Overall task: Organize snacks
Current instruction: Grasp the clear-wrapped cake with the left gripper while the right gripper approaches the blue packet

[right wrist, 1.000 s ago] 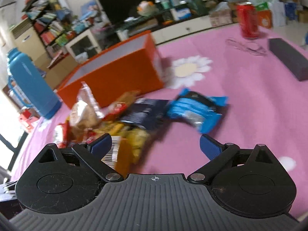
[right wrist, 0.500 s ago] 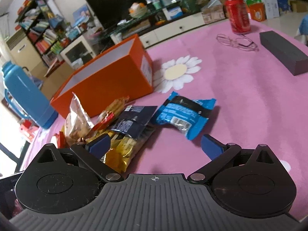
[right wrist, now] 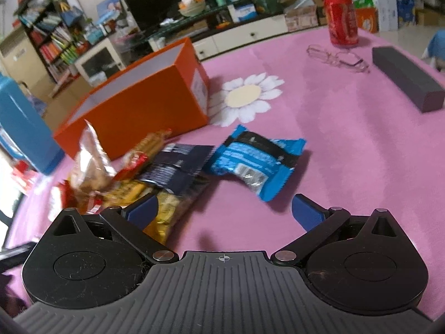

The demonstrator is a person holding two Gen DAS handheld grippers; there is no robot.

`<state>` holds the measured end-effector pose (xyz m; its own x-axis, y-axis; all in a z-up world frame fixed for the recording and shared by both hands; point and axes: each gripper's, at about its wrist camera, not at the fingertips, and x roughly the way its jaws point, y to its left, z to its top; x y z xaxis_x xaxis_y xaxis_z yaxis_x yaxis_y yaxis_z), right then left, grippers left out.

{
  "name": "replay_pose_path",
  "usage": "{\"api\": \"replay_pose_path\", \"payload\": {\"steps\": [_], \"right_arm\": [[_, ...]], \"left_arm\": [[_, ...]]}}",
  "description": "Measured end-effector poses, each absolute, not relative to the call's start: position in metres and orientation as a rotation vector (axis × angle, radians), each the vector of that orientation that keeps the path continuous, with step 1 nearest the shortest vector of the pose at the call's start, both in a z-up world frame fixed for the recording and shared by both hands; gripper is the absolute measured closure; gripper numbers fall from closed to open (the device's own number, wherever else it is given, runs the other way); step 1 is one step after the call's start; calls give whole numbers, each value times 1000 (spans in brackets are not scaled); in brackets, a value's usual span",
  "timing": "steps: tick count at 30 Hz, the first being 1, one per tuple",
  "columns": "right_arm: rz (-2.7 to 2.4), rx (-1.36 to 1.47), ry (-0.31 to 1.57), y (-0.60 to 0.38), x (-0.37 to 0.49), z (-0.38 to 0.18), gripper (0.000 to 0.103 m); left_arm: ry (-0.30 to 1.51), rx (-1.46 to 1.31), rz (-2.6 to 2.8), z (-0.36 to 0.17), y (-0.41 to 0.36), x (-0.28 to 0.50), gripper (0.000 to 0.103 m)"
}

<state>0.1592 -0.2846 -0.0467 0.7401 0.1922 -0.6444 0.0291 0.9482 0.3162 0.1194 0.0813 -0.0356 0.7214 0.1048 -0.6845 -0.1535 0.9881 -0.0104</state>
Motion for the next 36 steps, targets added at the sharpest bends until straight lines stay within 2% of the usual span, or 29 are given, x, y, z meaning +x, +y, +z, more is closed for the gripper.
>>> {"api": "replay_pose_path", "payload": {"steps": [7,10,13,15,26,29,34,36], "right_arm": [[154,117,590,-282,187,-14,19],[216,66,641,-284,221,-20,20],[280,222,782,-295,244,-41,25],[290,305,839,-299,241,-51,24],[157,85,747,-277,210,-36,24],[307,10,701,-284,212,-25,19],[503,-165,743,-289,237,-18,19],[551,-138,768,-294,254,-18,20]], "left_arm": [[767,-128,123,-38,88,121,33],[784,-205,109,-42,97,123,33],[775,-200,107,-43,97,123,32],[771,-181,103,-44,95,123,32],[770,-188,93,-44,98,121,27],[771,-181,94,-43,99,122,24],[783,-179,113,-44,99,127,18],[786,-173,133,-43,98,129,15]]}}
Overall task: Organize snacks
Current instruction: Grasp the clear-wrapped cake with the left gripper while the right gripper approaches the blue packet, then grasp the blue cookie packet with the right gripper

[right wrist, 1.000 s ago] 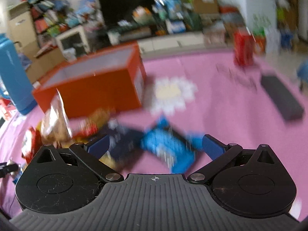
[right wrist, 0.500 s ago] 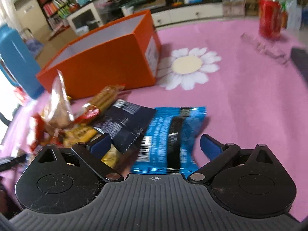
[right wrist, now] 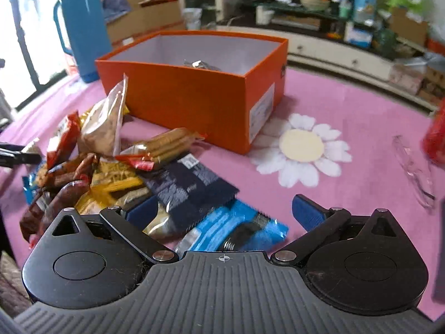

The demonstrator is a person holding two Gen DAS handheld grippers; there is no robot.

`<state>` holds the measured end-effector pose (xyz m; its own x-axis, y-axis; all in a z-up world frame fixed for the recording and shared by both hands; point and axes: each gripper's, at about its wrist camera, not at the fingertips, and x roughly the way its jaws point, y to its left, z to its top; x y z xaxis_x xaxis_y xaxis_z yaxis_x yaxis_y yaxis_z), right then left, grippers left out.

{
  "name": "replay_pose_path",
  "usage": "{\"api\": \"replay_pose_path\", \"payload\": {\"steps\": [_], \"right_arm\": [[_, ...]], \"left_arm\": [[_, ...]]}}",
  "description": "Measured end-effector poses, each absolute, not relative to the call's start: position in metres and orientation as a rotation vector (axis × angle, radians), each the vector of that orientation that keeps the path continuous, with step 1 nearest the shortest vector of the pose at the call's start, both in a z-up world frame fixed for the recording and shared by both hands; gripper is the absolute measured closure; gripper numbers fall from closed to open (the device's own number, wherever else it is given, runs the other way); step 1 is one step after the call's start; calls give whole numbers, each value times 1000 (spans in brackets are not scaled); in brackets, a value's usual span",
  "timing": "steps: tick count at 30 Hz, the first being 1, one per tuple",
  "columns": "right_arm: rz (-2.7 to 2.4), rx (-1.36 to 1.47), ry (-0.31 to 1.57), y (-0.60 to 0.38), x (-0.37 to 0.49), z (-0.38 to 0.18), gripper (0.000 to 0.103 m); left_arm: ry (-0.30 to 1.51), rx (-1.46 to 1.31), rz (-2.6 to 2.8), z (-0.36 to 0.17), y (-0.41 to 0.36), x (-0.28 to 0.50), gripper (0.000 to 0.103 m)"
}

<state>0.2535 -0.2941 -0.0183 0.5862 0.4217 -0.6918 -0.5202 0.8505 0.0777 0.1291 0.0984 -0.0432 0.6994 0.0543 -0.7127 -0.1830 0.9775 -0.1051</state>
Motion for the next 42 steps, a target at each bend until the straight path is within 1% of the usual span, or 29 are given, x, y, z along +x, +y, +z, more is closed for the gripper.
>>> {"api": "replay_pose_path", "payload": {"steps": [5,10,18,22,25,27,29,30,33,34,39,41,42], "right_arm": [[645,67,877,-306,283,-43,20],[665,188,881,-315,246,-48,20],[535,18,797,-301,188,-24,20],[584,-154,826,-291,180,-21,20],[632,-307,839,-276,191,-20,20],[672,-350,898,-269,205,-29,20],[699,-342,959,-267,215,-40,19],[699,-333,956,-267,217,-44,20],[657,-316,902,-269,212,-50,20],[644,-305,883,-269,210,-51,20],[602,-286,837,-270,199,-55,20],[588,-278,835,-269,200,-55,20],[568,-267,835,-269,201,-55,20]], "left_arm": [[791,-152,159,-40,95,137,15],[788,-126,135,-38,90,138,15],[764,-146,108,-26,100,118,14],[774,-158,109,-27,105,113,14],[788,-145,109,-28,102,114,14],[793,-132,85,-28,100,116,14],[798,-128,42,-28,99,118,14],[803,-119,23,-29,99,120,13],[815,-49,-2,-32,98,127,13],[821,-25,-1,-33,99,130,11],[847,-68,-28,-37,107,131,11],[833,-75,-26,-37,103,130,13],[829,-78,-21,-38,101,130,20]]}}
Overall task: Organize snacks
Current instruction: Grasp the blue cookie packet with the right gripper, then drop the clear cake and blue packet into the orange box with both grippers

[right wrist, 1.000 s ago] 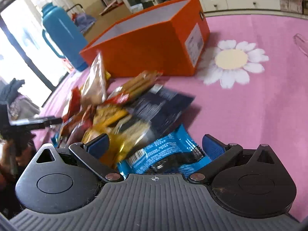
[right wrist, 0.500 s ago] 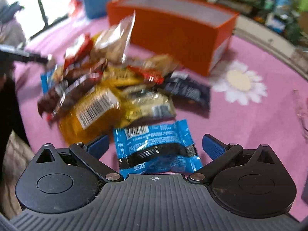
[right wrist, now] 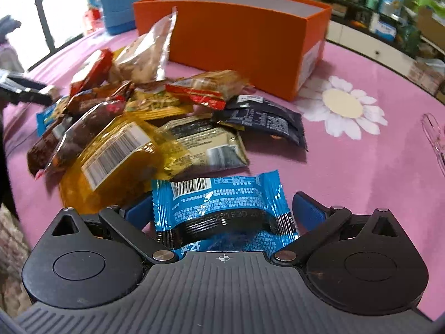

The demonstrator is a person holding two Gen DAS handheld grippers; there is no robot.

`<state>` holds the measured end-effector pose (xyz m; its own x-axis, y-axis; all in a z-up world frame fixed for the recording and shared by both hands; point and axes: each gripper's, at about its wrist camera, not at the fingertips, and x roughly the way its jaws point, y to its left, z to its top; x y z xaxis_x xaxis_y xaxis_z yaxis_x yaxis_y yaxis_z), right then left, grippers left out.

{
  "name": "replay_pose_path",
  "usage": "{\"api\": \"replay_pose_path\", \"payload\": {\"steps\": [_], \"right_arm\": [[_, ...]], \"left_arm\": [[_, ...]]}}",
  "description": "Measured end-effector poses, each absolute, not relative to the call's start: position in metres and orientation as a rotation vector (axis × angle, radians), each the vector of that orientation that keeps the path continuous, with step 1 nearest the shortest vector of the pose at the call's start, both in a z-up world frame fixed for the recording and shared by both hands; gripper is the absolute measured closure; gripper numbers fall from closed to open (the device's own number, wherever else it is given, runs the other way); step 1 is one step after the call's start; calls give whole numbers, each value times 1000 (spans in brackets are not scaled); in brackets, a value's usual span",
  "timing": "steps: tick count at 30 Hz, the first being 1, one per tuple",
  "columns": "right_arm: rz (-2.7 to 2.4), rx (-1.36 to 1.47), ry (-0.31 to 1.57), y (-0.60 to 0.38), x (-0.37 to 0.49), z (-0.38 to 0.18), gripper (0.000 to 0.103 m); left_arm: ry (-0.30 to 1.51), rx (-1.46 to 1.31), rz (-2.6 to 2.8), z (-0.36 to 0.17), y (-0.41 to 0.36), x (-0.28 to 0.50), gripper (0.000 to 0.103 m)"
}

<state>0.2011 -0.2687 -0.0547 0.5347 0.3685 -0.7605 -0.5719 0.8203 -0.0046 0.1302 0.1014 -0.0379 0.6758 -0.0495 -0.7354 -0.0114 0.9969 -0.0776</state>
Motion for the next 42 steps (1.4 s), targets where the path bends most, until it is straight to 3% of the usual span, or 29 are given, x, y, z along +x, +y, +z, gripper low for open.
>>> {"api": "replay_pose_path", "payload": {"steps": [1,3,7,10,19,26,36,39,42], "right_arm": [[546,-256,835,-267,201,-55,20],[504,-234,827,-266,199,-55,25],[416,-186,800,-272,186,-49,75],[363,-135,818,-280,178,-43,80],[351,-33,627,-272,166,24,80],[369,49,443,-227,255,69,80],[346,-22,501,-166,375,29,79],[357,-64,520,-156,386,19,65],[342,-90,490,-155,382,20,43]], "left_arm": [[846,-80,-14,-41,99,132,34],[850,-44,16,-44,94,129,36],[847,-81,26,-40,98,121,42],[833,-146,29,-34,106,115,43],[699,-181,-66,20,89,149,43],[565,-121,-133,69,45,241,43],[633,-116,-174,47,9,371,41],[652,-113,-146,37,7,384,29],[615,-130,-148,42,12,372,25]]}}
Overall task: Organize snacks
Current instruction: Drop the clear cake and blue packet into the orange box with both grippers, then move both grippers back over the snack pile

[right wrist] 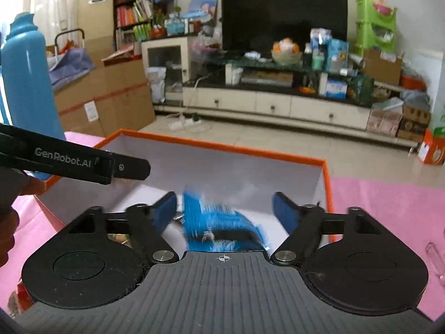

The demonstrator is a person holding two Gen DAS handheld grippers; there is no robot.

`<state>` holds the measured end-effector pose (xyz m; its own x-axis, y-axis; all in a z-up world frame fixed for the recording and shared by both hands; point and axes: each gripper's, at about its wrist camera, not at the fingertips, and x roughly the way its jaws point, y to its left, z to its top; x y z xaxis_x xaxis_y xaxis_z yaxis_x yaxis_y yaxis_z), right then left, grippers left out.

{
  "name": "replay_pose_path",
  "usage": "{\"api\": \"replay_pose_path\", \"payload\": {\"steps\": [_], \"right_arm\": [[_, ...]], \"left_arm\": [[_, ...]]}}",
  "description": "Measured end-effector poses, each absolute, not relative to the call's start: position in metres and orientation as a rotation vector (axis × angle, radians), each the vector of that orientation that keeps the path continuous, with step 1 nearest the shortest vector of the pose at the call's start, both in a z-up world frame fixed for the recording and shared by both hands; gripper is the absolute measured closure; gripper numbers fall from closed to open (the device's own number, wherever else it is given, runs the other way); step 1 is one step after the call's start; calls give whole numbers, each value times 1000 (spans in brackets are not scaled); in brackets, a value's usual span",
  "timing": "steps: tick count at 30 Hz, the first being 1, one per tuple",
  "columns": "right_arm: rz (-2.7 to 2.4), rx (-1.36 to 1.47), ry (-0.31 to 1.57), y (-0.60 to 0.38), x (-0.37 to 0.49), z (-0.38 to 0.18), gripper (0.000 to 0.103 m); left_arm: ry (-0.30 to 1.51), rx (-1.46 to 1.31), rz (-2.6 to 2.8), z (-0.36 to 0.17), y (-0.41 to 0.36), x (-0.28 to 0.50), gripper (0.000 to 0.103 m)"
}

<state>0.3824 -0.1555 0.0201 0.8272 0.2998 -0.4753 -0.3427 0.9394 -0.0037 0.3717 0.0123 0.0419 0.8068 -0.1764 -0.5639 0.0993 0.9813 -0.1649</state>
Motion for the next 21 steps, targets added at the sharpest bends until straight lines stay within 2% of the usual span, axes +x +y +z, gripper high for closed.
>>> {"api": "replay_pose_path", "payload": {"steps": [2,5,7,16,21], "right_arm": [[347,-68,448,-160,375,30,32],[338,-58,411,-165,363,42,25],[330,-54,403,-166,356,46,24],[315,44,447,-192,305,58,20],[278,48,453,-214,249,47,20]], "left_arm": [[582,-95,-120,48,11,357,25],[539,-31,-80,58,8,331,18],[511,0,-63,64,11,310,10],[491,41,-54,80,15,228,9],[515,33,-52,78,14,196,9]]}}
